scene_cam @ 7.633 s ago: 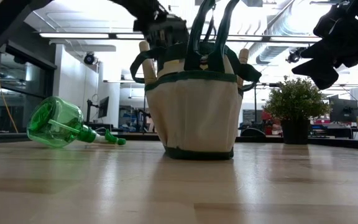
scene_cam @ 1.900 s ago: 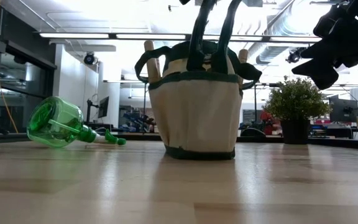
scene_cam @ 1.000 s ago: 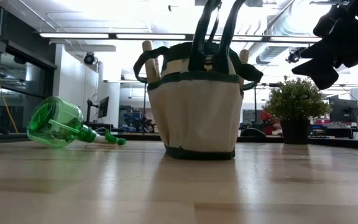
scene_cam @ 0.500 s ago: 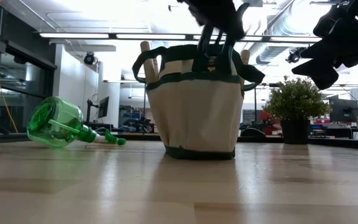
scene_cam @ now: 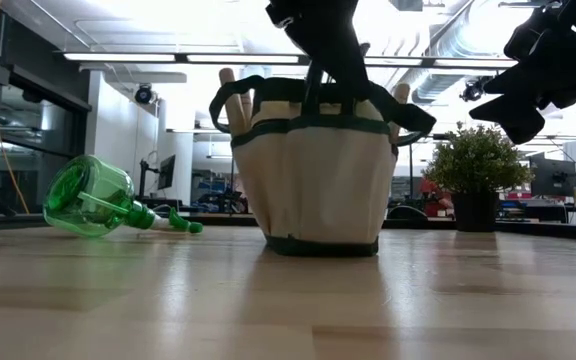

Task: Pick & Place Garden tools in Gardening bag
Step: Adjust the green shears in the white gardening bag, then put the green spray bottle into the white gardening bag

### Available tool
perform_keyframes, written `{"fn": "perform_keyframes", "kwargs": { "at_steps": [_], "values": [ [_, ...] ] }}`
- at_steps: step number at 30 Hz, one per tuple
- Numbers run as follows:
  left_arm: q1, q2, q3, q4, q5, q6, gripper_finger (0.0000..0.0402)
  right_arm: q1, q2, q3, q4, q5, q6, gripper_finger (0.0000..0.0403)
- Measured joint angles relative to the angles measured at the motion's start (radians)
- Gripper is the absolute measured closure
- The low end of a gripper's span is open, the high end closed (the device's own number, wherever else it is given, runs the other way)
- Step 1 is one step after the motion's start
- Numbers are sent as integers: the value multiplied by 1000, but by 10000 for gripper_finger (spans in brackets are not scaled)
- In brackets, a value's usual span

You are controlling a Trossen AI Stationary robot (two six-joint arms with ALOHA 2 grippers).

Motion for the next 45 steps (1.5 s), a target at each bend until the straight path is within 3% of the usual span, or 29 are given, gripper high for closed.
{"fn": "perform_keyframes", "kwargs": {
  "at_steps": [5, 15, 20, 24, 36, 45],
  "values": [
    [-1, 0, 3, 39, 102, 10, 402, 0, 0, 0, 0, 0, 0, 206],
    [1, -30, 173, -7, 54, 31, 402, 0, 0, 0, 0, 0, 0, 206],
    [2, -32, 297, -151, -22, 17, 402, 0, 2, 0, 0, 0, 0, 206],
    [19, -42, 369, -338, -89, -79, 402, 0, 2, 0, 0, 0, 0, 206],
    [106, -152, 383, -734, -80, -476, 402, 0, 2, 0, 0, 0, 0, 206],
    [159, -178, 383, -689, -12, -418, 402, 0, 2, 0, 0, 0, 0, 206]
  ]
}}
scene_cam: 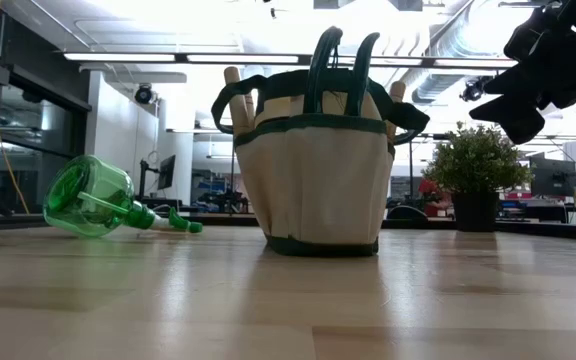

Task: Pick & Place Garden tools in Gardening bag
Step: Put the green spray bottle into the white gardening bag

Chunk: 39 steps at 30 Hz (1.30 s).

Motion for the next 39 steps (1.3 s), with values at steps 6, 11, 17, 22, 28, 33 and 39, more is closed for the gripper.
{"fn": "perform_keyframes", "kwargs": {
  "at_steps": [6, 11, 17, 22, 28, 33, 39],
  "values": [
    [42, 18, -25, 198, 87, 174, 402, 0, 0, 0, 0, 0, 0, 206],
    [45, 3, -40, 216, 85, 226, 402, 0, 0, 0, 0, 0, 0, 206],
    [46, -27, -40, 204, 68, 288, 402, 0, 0, 0, 0, 0, 0, 206],
    [46, -34, -40, 202, 102, 315, 402, 0, 0, 0, 0, -2, 0, 206],
    [45, -51, -74, 240, 154, 315, 402, -3, 0, 0, 0, -2, 0, 206],
    [29, -94, -222, 428, 216, 321, 402, -3, 0, 0, 0, 5, -29, 206],
    [9, -209, -504, 704, 294, 296, 402, -2, 8, 0, 35, -14, 88, 206]
  ]
}}
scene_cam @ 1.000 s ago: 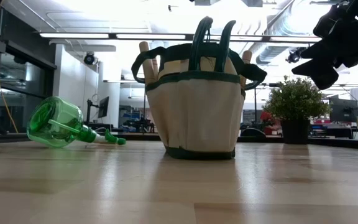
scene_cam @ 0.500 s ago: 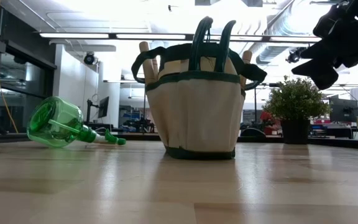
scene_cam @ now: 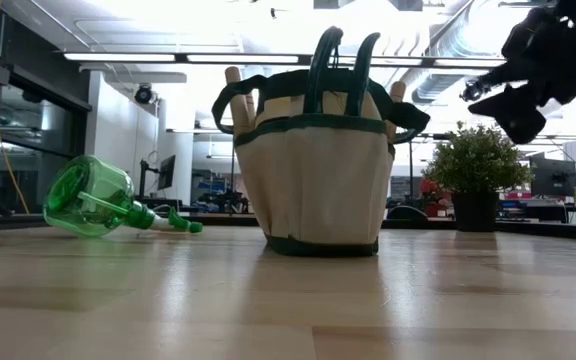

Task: Pick & Place Garden tools in Gardening bag
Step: Put the green spray bottle into the white gardening bag

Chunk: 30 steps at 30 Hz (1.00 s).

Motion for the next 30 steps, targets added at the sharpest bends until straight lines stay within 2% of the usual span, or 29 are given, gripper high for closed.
{"fn": "perform_keyframes", "kwargs": {
  "at_steps": [3, 5, 9, 14, 19, 22, 27, 30],
  "values": [
    [-4, -86, -116, 99, -29, -41, 402, 1, 2, 1, 3, -42, 260, 206],
    [-7, -154, -183, 108, -65, -65, 402, 1, 7, 1, 14, -70, 396, 206],
    [-21, -297, -313, 176, -141, -87, 402, 0, 13, 1, 34, -86, 522, 206],
    [-23, -484, -483, 273, -180, -79, 402, 0, 36, 56, -43, -28, 625, 206],
    [-23, -647, -620, 291, -226, -67, 402, 1, 144, 236, -332, 95, 679, 206],
    [-23, -731, -655, 290, -227, -43, 402, 0, 242, 380, -556, 147, 778, 206],
    [-23, -853, -698, 275, -236, 21, 402, -2, 466, 592, -999, 134, 991, 206],
    [-23, -905, -706, 279, -241, 63, 402, -3, 590, 668, -1172, 91, 1092, 206]
  ]
}}
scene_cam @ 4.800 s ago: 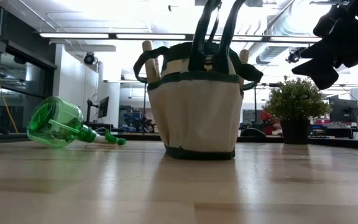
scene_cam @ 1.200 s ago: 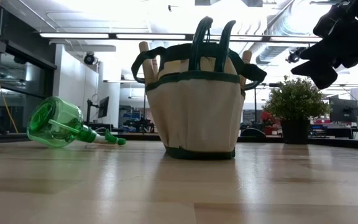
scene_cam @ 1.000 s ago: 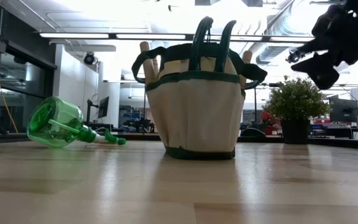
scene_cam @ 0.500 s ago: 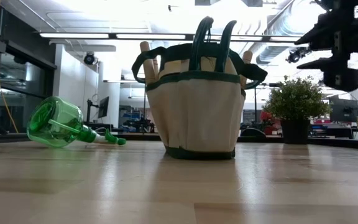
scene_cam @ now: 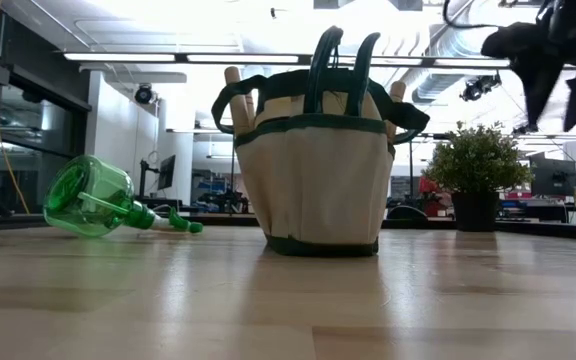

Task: Pick & Place Garden tools in Gardening bag
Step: Put the green spray bottle into the white gardening bag

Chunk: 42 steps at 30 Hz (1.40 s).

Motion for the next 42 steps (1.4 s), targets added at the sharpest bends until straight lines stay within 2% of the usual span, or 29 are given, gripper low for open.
{"fn": "perform_keyframes", "kwargs": {
  "at_steps": [6, 10, 13, 16, 19, 23, 27, 30, 34, 42],
  "values": [
    [0, -62, -42, -39, 15, 65, 402, 1, 170, 23, -59, -184, 43, 206],
    [1, -139, -125, -37, -12, 53, 402, 1, 238, 23, -52, -212, 51, 206],
    [1, -199, -196, -37, -66, 4, 402, 1, 265, 23, -44, -215, 59, 206],
    [11, -235, -254, -40, -133, -107, 402, 1, 275, 23, -40, -238, 63, 206],
    [84, -234, -281, -65, -142, -212, 402, 1, 275, 23, -33, -248, 83, 206],
    [247, -155, -282, -84, -45, -321, 402, 1, 275, 23, -33, -253, 103, 206],
    [444, -65, -280, -69, 171, -336, 400, 1, 275, 23, -32, -253, 104, 206],
    [578, 22, -271, -87, 368, -302, 384, 1, 275, 23, -33, -252, 104, 206],
    [700, 151, -230, -129, 531, -283, 332, 1, 275, 23, -33, -239, 98, 206],
    [788, 452, -115, -309, 610, -270, 194, 1, 275, 23, -33, -221, 1, 206]
  ]
}}
